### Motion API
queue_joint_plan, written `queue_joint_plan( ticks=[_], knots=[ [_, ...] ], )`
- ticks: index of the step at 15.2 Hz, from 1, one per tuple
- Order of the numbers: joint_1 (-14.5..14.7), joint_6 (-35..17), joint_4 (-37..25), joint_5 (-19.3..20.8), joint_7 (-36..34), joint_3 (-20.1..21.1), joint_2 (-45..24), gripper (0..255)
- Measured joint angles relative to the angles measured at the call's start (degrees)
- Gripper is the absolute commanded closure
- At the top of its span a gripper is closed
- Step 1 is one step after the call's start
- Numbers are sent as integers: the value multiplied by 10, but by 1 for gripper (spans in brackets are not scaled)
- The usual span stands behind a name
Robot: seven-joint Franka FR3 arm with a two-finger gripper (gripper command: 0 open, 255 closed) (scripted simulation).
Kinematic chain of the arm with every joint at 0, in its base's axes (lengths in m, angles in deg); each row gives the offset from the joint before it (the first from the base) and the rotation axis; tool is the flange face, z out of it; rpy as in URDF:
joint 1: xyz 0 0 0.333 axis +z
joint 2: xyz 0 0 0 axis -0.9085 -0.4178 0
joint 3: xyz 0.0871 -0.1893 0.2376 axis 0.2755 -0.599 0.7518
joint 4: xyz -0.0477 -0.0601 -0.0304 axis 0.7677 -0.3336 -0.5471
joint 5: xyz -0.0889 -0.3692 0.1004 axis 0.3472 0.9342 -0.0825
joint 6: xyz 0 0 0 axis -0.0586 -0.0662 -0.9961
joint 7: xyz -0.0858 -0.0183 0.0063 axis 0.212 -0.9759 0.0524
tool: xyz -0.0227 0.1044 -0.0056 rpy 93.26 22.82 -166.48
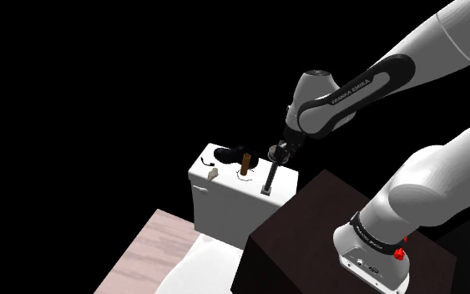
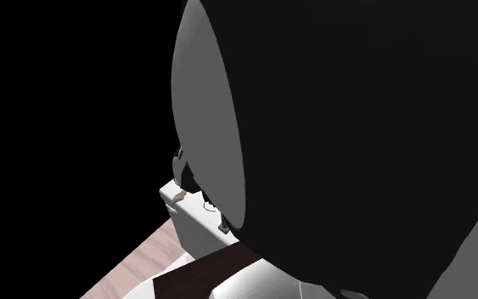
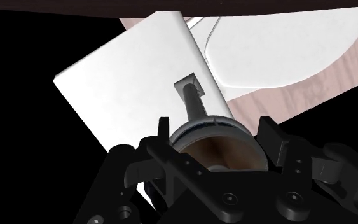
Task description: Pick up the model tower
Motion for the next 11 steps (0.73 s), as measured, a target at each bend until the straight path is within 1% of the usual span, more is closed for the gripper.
queue_joint_plan(
  ticks=[9,11],
  knots=[
    [0,-3,1,0,0,0,-1,255],
    [0,12,-2,0,0,0,10,255]
  ],
)
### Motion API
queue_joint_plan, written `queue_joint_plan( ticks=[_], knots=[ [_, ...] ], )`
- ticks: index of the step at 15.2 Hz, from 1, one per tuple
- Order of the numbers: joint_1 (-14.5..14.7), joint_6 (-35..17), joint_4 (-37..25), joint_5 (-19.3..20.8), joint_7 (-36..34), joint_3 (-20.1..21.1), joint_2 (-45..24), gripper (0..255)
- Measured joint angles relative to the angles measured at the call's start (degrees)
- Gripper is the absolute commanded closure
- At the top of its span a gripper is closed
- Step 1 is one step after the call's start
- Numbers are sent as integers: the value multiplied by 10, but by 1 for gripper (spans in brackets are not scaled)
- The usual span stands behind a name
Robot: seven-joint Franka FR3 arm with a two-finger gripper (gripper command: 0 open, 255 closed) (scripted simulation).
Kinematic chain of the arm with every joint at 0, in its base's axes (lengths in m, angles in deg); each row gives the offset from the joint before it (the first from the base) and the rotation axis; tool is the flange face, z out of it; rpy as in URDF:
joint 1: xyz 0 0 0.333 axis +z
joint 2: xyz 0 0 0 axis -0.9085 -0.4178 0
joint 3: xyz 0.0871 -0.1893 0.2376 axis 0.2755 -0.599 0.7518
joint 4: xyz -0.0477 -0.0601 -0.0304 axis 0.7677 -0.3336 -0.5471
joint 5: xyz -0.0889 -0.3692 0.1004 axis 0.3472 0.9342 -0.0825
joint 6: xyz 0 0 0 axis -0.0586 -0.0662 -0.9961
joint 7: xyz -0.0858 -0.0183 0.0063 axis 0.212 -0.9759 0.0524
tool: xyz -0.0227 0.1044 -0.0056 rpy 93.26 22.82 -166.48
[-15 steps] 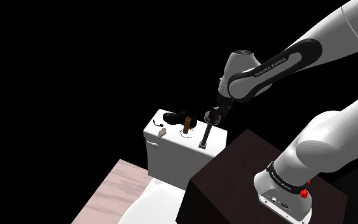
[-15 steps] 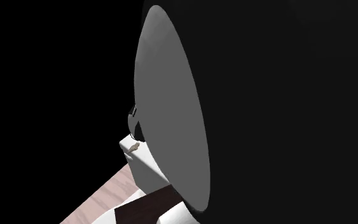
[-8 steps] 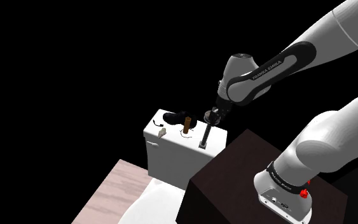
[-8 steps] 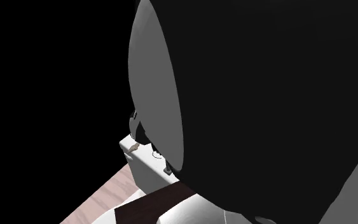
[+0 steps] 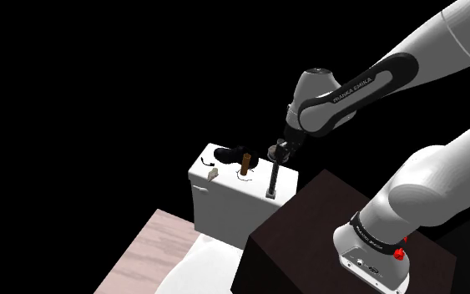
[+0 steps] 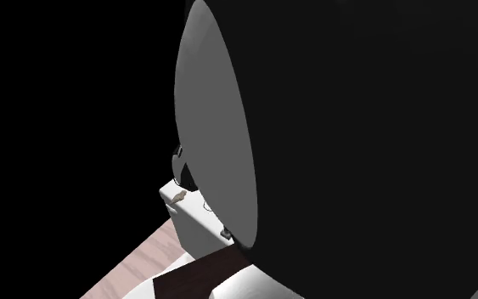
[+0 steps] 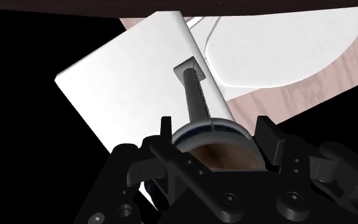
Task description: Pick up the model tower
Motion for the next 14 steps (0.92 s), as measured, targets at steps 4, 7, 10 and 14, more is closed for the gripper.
queue_joint_plan(
  ticks=[4,7,10,14],
  knots=[
    [-1,44,-6,1,0,1,37,255],
    [0,73,-13,0,-2,2,59,255],
    [0,111,-24,0,-2,2,86,255],
    [-1,148,-36,1,-1,2,111,255]
  ],
)
